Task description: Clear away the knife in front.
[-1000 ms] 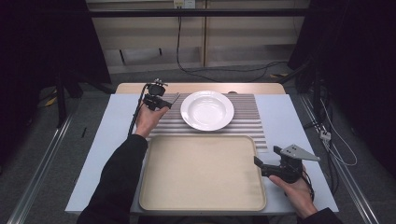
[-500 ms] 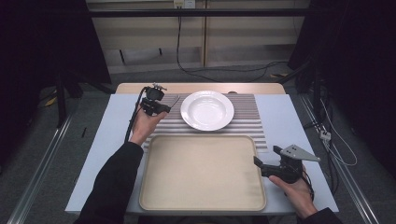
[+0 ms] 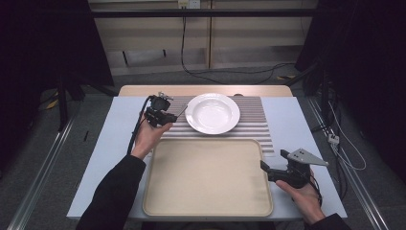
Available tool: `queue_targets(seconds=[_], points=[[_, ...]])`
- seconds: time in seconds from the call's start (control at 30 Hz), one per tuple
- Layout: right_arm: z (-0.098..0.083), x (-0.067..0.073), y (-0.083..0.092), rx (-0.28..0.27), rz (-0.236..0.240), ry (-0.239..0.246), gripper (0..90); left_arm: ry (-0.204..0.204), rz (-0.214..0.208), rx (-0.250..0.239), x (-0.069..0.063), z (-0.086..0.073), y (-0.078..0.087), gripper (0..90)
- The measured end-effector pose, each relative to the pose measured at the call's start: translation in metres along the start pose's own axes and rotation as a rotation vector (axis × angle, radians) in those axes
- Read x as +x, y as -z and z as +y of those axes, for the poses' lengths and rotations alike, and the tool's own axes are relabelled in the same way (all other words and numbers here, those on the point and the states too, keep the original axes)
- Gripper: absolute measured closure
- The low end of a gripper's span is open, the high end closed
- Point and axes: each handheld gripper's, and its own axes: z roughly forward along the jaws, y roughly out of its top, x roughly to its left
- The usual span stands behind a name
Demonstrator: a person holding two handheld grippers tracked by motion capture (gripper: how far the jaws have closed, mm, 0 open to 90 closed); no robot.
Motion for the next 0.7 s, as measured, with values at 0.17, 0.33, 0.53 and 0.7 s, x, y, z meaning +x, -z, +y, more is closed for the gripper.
queue_targets(seconds=[0.17, 0.33, 0.53, 0.7], points=[[0.000, 0.000, 0.000, -0.005, 0.002, -0.003, 10.1, -0.005, -0.030, -0.008, -0.010, -0.005, 0.005, 79.7], [0.000, 0.000, 0.000, -0.004, -0.001, -0.003, 10.1, -0.006, -0.044, -0.010, -0.018, -0.010, 0.010, 79.7], [0.000, 0.000, 0.000, -0.001, -0.002, 0.001, 10.1, -0.031, -0.043, 0.003, -0.027, -0.016, 0.018, 79.7], [0.000, 0.000, 0.000, -0.001, -0.004, 0.001, 10.1, -0.035, -0.041, 0.024, -0.034, -0.025, 0.023, 79.7]])
